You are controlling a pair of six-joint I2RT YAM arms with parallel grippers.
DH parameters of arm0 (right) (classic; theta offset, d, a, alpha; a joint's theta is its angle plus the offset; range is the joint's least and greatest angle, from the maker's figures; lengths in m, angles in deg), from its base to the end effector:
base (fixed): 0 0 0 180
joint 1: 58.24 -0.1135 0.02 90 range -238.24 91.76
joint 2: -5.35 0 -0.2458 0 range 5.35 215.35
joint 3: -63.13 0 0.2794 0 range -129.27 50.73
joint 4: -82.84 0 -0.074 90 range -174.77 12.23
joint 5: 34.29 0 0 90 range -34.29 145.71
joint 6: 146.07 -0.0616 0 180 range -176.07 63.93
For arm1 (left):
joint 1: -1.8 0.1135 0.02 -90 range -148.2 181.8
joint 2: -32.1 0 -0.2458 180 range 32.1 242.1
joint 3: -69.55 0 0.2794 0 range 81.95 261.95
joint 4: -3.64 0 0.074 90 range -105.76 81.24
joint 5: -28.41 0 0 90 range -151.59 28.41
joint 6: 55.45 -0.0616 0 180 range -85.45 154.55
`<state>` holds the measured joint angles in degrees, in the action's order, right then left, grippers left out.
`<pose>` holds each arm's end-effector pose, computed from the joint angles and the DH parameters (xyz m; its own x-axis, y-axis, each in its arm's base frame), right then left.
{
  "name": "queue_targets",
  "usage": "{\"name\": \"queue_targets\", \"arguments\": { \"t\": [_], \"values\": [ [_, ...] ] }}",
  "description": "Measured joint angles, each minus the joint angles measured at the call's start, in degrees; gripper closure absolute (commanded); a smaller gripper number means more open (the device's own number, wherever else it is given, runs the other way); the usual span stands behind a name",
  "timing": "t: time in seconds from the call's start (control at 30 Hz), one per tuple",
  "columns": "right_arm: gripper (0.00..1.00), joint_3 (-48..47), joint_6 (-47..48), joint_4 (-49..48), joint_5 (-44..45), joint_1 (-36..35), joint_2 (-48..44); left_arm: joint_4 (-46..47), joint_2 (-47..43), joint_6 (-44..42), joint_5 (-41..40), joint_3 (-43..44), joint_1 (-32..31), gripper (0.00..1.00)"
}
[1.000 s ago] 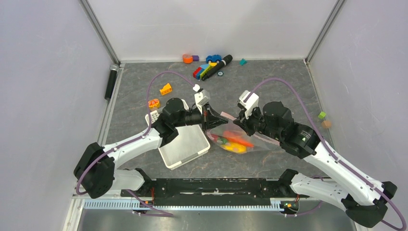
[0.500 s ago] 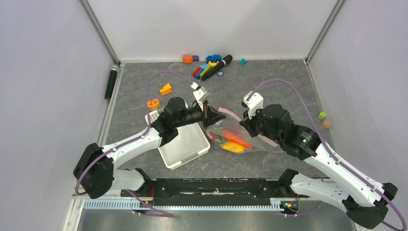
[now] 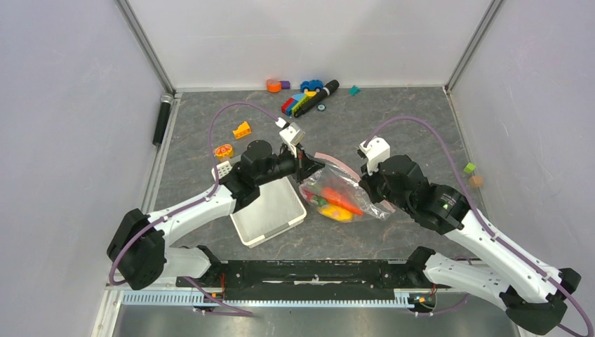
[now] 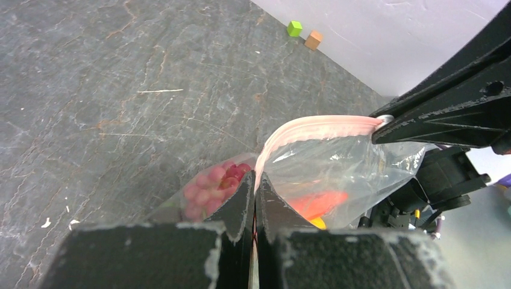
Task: Place the food in the zip-top bag and seal the zipper
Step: Zip the zipper food storage bag at the center of the board.
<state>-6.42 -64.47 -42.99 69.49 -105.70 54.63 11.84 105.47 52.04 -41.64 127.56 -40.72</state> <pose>0.1682 0.1616 0.3219 -0.4581 -0.2893 -0.8405 -0.5206 0.8537 -0.0102 0.2437 -0.2520 0.2586 -0.3535 -0.0591 -0.9336 0.8163 0.4679 -0.3388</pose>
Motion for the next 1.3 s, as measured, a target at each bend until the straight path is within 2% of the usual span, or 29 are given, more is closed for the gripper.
{"name": "queue_targets", "arguments": {
  "t": [0.47,1.3],
  "values": [
    [1.0,0.0,-3.45,5.11,4.11,0.0,-0.81,-3.26,0.11,-0.02,-5.9,1.22,-0.02,0.98],
    [1.0,0.0,-7.87,13.6,8.98,0.0,-5.11,-5.79,0.98,-0.33,-11.32,3.13,-0.04,0.98]
  ]
}}
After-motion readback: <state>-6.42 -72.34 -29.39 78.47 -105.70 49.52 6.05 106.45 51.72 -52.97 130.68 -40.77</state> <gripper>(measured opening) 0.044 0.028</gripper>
